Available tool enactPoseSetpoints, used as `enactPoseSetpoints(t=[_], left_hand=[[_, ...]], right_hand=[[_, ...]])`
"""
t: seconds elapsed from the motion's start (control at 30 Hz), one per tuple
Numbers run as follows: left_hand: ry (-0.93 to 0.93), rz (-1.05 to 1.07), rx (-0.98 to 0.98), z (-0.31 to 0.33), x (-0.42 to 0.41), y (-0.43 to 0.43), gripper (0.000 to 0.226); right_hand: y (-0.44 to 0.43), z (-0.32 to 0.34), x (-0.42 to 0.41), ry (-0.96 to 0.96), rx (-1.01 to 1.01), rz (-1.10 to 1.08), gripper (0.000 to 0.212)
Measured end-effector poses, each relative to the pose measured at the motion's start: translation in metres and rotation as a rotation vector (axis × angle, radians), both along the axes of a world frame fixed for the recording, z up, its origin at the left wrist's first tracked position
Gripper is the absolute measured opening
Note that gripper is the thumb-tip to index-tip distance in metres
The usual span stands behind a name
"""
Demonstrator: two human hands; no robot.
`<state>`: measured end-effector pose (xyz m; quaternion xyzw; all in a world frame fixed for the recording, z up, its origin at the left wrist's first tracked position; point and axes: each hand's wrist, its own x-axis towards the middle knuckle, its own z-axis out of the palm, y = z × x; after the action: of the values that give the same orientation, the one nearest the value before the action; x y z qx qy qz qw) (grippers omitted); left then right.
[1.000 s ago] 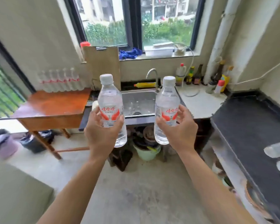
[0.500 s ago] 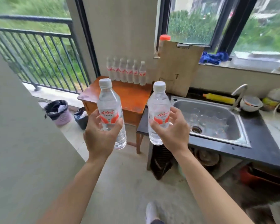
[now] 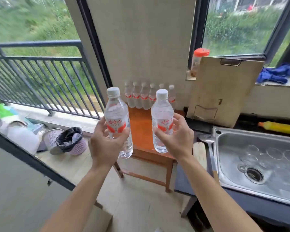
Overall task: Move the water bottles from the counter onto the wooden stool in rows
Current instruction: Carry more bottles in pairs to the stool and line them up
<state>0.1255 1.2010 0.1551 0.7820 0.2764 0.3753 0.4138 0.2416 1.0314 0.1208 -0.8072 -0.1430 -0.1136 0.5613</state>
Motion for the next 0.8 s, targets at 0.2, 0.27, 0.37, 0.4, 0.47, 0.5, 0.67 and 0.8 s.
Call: enactPoseSetpoints(t=[0.2,0.27,0.37,0.4,0.47,0.5,0.67,0.8], left_hand=[[-0.019,-0.006,-0.019,0.010,0.073,0.073,0.045],[-0.017,-0.022,-0.030,0.005,0.102,0.096,0.054],[0.028,-0.044,-0.058,-0.008,0.145,0.130,0.051],[0.043,-0.061,-0.065,-0.014,0.161,0.143,0.049],[0.070,-0.106,-0.065,-0.028,0.192,0.168,0.045],[0.092,-0.125,-0.065,-0.036,0.207,0.182,0.045],[0.215,-0.230,-0.075,-0.072,0.276,0.254,0.053],[0.341,-0.302,-0.100,-0.098,0.317,0.311,0.055]], right_hand=[[0.069,0.009,0.072,0.011,-0.011,-0.021,0.067],[0.087,0.004,0.094,0.027,-0.026,-0.032,0.068],[0.114,-0.009,0.124,0.089,-0.030,-0.062,0.068],[0.123,-0.013,0.133,0.115,-0.034,-0.074,0.068],[0.144,-0.023,0.154,0.145,-0.046,-0.104,0.068],[0.155,-0.029,0.165,0.157,-0.052,-0.123,0.070],[0.224,-0.052,0.216,0.241,-0.126,-0.193,0.050],[0.273,-0.072,0.251,0.352,-0.158,-0.222,0.045]])
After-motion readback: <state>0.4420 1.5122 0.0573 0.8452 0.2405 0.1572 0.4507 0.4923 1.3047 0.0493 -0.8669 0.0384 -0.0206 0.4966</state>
